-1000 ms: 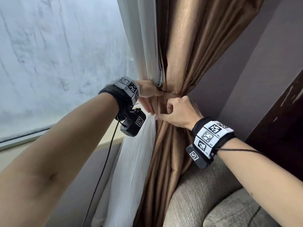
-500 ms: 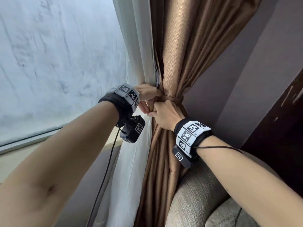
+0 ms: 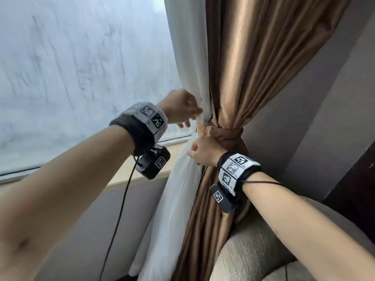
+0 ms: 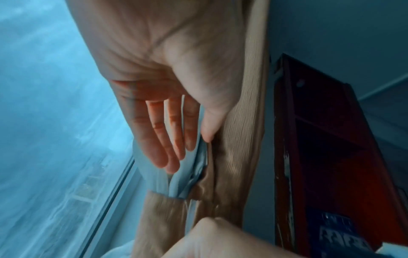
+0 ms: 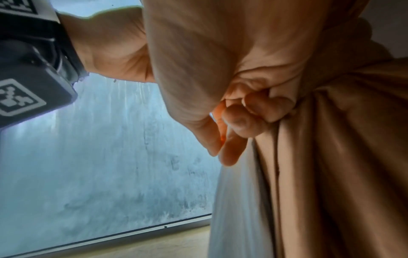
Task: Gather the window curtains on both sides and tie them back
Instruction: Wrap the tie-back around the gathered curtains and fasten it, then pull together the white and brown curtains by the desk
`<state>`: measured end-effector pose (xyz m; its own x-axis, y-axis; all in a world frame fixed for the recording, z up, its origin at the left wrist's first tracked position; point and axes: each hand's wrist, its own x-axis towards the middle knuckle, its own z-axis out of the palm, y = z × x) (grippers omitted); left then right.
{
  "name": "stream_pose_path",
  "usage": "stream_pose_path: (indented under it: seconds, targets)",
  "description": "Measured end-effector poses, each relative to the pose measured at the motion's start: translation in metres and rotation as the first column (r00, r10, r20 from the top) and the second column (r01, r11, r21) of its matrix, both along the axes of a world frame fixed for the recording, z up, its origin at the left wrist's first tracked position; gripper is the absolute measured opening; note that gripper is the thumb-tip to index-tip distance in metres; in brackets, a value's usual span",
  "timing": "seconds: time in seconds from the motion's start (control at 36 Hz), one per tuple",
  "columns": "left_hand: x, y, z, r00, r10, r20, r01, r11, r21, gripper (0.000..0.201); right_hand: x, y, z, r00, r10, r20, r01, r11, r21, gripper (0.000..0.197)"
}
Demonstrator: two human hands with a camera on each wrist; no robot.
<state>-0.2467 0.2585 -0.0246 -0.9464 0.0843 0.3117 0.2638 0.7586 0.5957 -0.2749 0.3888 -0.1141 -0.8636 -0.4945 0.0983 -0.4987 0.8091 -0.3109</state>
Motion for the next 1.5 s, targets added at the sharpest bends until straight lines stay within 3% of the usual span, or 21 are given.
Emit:
stream_pose_path:
  seconds: [0.11, 0.36, 0.58, 0.69, 0.83, 1.03, 1.14, 1.28, 1.5]
  targets:
    - [0.019, -0.001, -0.016, 0.995, 0.060, 0.078, -0.049, 0.990, -0.134, 0.018, 0.010, -0.010, 0.000, 0.997, 0.078, 0.020, -0.076, 0.994, -0.079, 0.036]
    - [0.081, -0.038, -0.032, 0.959, 0.228, 0.169, -0.215, 0.972, -0.094, 0.017, 0.046, -0.043, 0.014, 0.978, 0.167, 0.122, -0.140, 0.969, -0.205, 0.023]
    - [0.184, -0.129, -0.047, 0.882, 0.422, 0.208, -0.411, 0.906, -0.099, 0.019, 0.116, -0.149, 0.027, 0.906, 0.400, 0.141, -0.367, 0.906, -0.210, 0.025]
    - [0.251, -0.189, -0.043, 0.806, 0.551, 0.216, -0.548, 0.833, -0.078, 0.018, 0.170, -0.221, 0.031, 0.835, 0.533, 0.136, -0.505, 0.841, -0.196, 0.025]
    - [0.344, -0.262, -0.043, 0.690, 0.693, 0.209, -0.705, 0.709, -0.024, 0.020, 0.248, -0.313, 0.041, 0.732, 0.673, 0.109, -0.641, 0.734, -0.225, 0.024]
    - [0.497, -0.368, -0.032, 0.472, 0.875, 0.109, -0.865, 0.436, 0.249, 0.020, 0.397, -0.450, 0.063, 0.560, 0.828, 0.018, -0.736, 0.508, -0.448, 0.027]
    - [0.586, -0.422, -0.029, 0.330, 0.943, 0.044, -0.888, 0.295, 0.352, 0.019, 0.488, -0.520, 0.066, 0.479, 0.878, -0.008, -0.730, 0.393, -0.559, 0.026]
    - [0.689, -0.478, -0.042, 0.140, 0.989, 0.057, -0.888, 0.100, 0.449, 0.025, 0.596, -0.601, 0.052, 0.328, 0.943, 0.064, -0.733, 0.297, -0.613, 0.028]
    - [0.811, -0.557, -0.058, -0.095, 0.992, 0.087, -0.769, -0.129, 0.626, 0.026, 0.727, -0.709, 0.031, 0.173, 0.981, 0.090, -0.734, 0.189, -0.653, 0.028]
